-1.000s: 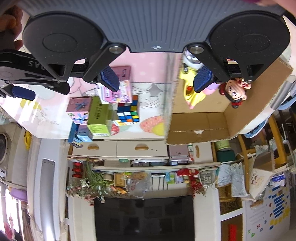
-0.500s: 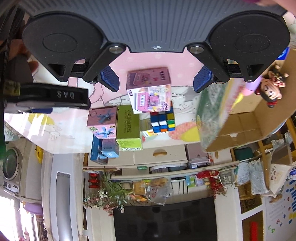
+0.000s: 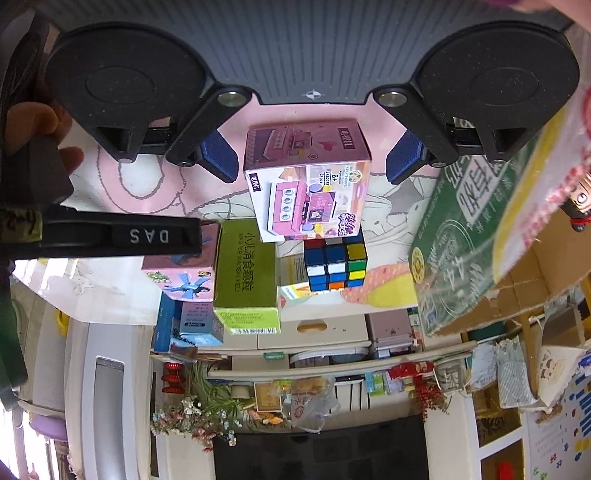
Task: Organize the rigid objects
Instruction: 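Move left gripper to the pink toy box while right gripper approaches the pink ribbon box, then close left gripper on the pink toy box while right gripper grasps the pink bird-print box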
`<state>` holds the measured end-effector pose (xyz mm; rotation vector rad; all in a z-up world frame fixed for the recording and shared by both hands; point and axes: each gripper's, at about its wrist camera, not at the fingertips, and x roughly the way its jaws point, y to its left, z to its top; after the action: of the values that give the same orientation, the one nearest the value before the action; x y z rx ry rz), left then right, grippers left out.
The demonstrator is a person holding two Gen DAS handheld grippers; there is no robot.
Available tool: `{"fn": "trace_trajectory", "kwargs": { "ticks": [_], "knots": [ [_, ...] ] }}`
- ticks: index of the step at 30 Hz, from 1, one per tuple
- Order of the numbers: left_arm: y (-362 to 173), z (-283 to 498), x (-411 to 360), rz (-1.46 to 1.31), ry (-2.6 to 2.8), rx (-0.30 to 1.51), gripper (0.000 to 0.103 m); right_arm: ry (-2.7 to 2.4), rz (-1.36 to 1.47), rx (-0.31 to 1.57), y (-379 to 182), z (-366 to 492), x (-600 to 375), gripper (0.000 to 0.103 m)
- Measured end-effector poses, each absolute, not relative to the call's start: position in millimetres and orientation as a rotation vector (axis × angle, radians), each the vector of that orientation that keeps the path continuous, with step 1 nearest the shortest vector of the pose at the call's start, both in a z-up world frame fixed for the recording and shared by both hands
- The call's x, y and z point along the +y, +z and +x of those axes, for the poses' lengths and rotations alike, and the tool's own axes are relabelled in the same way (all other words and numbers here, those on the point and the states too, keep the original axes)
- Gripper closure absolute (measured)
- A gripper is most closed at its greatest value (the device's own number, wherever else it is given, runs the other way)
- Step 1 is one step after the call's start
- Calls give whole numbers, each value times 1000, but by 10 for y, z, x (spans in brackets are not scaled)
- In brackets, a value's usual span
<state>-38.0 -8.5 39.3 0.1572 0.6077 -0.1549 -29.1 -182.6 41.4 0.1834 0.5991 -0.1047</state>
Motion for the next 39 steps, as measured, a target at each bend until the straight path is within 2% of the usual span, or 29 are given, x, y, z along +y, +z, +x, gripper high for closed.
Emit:
{"fn": "trace_trajectory", "kwargs": {
  "ticks": [4,13,30,33,36,38,39],
  "knots": [
    [358,-323,-114,157,-156,615,0,-100,154,595,408,-185,-1800,9],
    [330,-196,-119,141,-148,634,0,-99,111,587,368,-13,-1770,1],
    [314,-82,-150,110,-142,663,0,-42,112,610,316,260,-1747,1],
    [310,-70,-160,99,-149,675,7,-66,111,615,313,269,-1750,1],
    [306,-57,-152,89,-150,680,12,-77,99,607,318,251,-1732,7],
    [309,-56,-156,91,-149,678,12,-86,80,613,314,244,-1709,21],
    [310,-57,-159,90,-148,678,12,-94,75,613,315,237,-1708,21]
  ]
}}
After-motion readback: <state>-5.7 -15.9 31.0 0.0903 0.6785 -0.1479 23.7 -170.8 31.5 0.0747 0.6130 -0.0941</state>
